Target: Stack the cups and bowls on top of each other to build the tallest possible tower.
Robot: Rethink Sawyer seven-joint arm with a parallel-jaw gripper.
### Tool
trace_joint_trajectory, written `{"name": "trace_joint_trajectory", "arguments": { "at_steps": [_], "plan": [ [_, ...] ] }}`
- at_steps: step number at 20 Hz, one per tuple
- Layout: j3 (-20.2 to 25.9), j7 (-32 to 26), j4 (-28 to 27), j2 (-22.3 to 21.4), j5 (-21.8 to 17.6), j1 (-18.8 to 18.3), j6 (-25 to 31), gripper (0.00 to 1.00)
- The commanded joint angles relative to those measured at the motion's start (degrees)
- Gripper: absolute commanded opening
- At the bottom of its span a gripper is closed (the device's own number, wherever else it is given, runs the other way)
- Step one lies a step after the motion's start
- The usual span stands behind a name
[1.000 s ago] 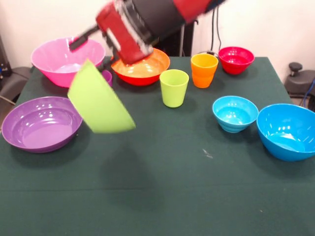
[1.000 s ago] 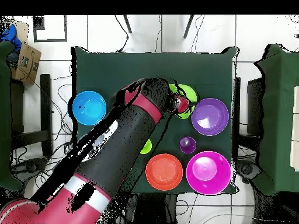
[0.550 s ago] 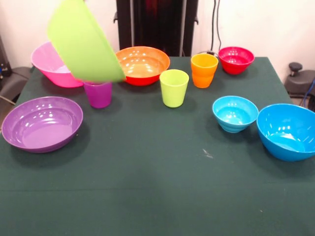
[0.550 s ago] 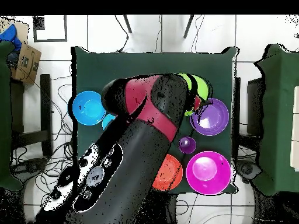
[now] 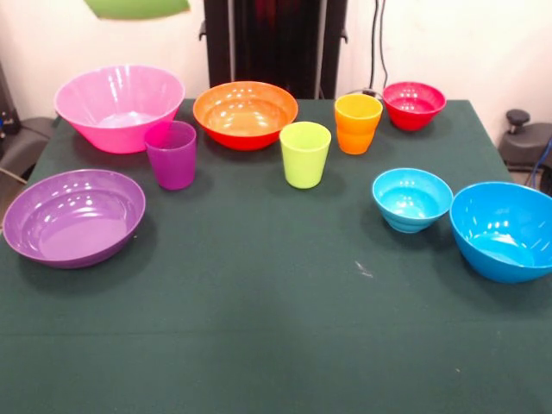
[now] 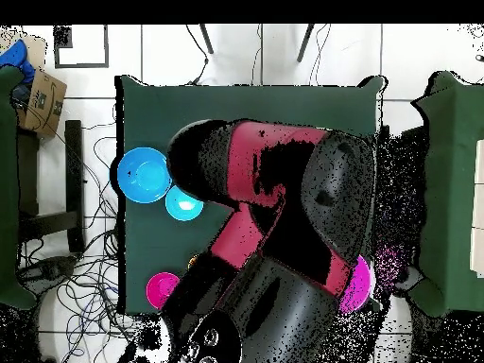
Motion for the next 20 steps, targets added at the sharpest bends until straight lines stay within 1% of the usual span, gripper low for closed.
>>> {"name": "trace_joint_trajectory", "arguments": {
  "at_steps": [1,10,14,20],
  "plan": [
    [9.8,-16.6,-0.9,-1.0,-2.7,-0.3,5.9,1.0],
    [9.9,-14.2,1.0,-0.6,-3.5,0.3,3.9,1.0],
    [10.1,-10.7,2.5,1.2,-4.1,0.9,0.8,1.0],
    [9.9,-3.7,3.5,5.1,-4.7,1.8,-4.0,1.0]
  ]
}}
